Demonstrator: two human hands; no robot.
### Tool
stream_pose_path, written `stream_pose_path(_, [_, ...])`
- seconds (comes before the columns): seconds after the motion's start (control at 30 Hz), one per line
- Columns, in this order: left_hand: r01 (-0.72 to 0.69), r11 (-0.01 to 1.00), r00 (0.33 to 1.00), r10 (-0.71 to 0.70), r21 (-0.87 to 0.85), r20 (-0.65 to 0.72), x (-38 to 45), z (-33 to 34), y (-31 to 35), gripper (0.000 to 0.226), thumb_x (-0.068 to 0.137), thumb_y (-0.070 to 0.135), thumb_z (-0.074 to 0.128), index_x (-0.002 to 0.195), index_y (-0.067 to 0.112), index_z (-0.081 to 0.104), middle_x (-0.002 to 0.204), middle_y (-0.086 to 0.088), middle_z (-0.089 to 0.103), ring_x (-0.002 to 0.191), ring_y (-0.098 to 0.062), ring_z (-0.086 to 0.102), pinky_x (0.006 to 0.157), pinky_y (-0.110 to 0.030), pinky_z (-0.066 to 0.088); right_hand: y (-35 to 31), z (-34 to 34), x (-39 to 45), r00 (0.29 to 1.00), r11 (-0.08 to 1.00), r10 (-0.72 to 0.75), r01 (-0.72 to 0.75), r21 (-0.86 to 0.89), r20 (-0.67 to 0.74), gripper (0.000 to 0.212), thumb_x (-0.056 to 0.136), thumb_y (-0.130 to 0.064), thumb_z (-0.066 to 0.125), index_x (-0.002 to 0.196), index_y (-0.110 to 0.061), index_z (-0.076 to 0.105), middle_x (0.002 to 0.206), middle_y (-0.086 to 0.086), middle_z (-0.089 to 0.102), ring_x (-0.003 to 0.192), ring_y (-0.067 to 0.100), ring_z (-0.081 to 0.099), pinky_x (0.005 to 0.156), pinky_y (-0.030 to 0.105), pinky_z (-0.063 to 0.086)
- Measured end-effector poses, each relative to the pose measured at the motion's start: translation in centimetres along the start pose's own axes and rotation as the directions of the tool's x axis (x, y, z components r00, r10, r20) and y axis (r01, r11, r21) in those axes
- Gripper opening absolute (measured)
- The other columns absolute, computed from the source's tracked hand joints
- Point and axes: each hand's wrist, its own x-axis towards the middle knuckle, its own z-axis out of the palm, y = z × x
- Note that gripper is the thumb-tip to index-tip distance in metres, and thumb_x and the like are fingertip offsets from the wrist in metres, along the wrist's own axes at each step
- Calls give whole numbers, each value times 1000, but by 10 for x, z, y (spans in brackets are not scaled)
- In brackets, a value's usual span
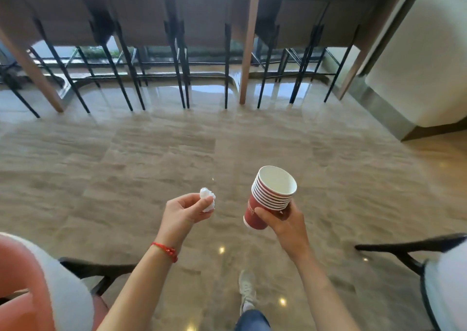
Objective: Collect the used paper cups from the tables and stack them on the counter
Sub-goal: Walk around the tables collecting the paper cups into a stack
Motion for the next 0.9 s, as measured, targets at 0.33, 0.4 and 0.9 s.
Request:
stream_pose_path(0.33, [-15,1000,998,16,-11,58,164,124,23,12,76,13,71,65,10,74,65,-1,66,67,-12,64,63,-18,53,-12,-79,176,996,999,-46,47,6,-78,45,67,-1,80,107,-7,60,94,-3,70,80,0,66,69,14,50])
stream_pose_path(0.4, [-27,1000,996,28,-4,80,194,148,32,11,75,14,71,65,10,74,63,1,65,65,-10,64,63,-19,53,-20,-95,214,995,999,-48,49,12,-85,45,67,1,79,106,-9,59,95,-4,69,80,-1,66,69,14,50])
stream_pose_path(0.9, [-28,1000,984,26,6,176,475,256,95,9,69,23,75,68,15,76,66,1,67,69,-14,67,63,-19,53,-39,-116,500,982,997,-72,76,14,-173,44,66,-4,81,100,-21,60,95,-7,70,82,-2,66,67,12,49])
